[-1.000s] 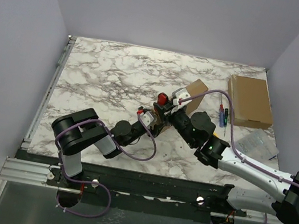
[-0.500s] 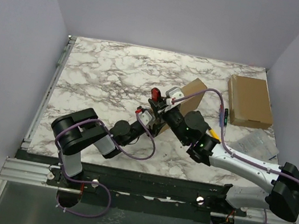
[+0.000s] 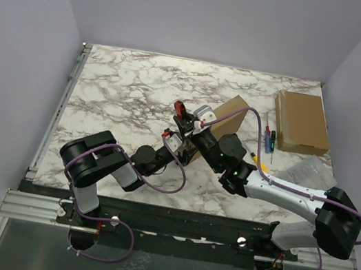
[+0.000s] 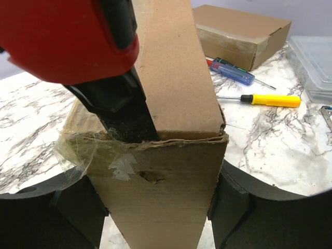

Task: Unpack the express box
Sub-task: Cut the express box at the center of the board.

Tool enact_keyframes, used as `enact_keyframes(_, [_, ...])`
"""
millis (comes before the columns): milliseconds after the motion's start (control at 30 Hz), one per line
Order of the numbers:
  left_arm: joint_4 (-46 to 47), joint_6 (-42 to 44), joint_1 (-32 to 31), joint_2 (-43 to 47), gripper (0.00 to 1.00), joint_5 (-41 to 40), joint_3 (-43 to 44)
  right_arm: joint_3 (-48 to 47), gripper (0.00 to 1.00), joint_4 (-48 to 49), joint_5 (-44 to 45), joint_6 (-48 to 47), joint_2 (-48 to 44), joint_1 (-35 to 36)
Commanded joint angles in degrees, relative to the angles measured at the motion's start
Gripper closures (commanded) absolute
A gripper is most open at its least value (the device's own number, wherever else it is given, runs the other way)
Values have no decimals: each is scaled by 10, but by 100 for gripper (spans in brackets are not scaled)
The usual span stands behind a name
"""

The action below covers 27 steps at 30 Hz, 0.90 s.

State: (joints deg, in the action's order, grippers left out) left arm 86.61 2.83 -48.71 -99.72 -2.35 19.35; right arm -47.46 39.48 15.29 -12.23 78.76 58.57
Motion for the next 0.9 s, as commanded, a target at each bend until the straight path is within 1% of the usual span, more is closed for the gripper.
enact_keyframes(0, [151,5,-6,-25,67,45,-34,22,100,123,-25,-53,-11,-1])
enact_keyframes(167, [149,-14,-7,-27,67,46,-33,57,100,163,-12,-37,-23,-1])
enact_keyframes(233, [145,-22,-7,-25,55,39,-33,59,100,145,10,-33,-33,-1])
enact_keyframes(267, [144,-25,-7,-23,41,31,-34,66,100,145,15,-31,-40,-1])
enact_keyframes(300, [144,-44,-7,-21,29,21,-36,76,100,148,14,-26,-50,-1])
enact_keyframes(367, [143,-65,-7,-10,19,4,-41,86,100,132,12,-18,-64,-1])
enact_keyframes(433, [132,-88,-8,12,12,-4,-47,82,100,100,13,-17,-70,-1])
enact_keyframes(500, [101,-108,-8,52,5,-2,-51,86,100,94,11,-22,-71,-1])
enact_keyframes(567, [55,-122,-8,96,2,5,-54,90,100,93,11,-25,-72,-1])
enact_keyframes(700, [-47,-151,-8,207,2,11,-70,88,100,80,3,-20,-76,-1])
enact_keyframes(800, [-139,-170,-8,297,2,23,-79,74,100,44,-18,-11,-83,-1])
enact_keyframes(867, [-216,-186,-8,353,2,37,-76,65,100,21,-36,-8,-88,-1])
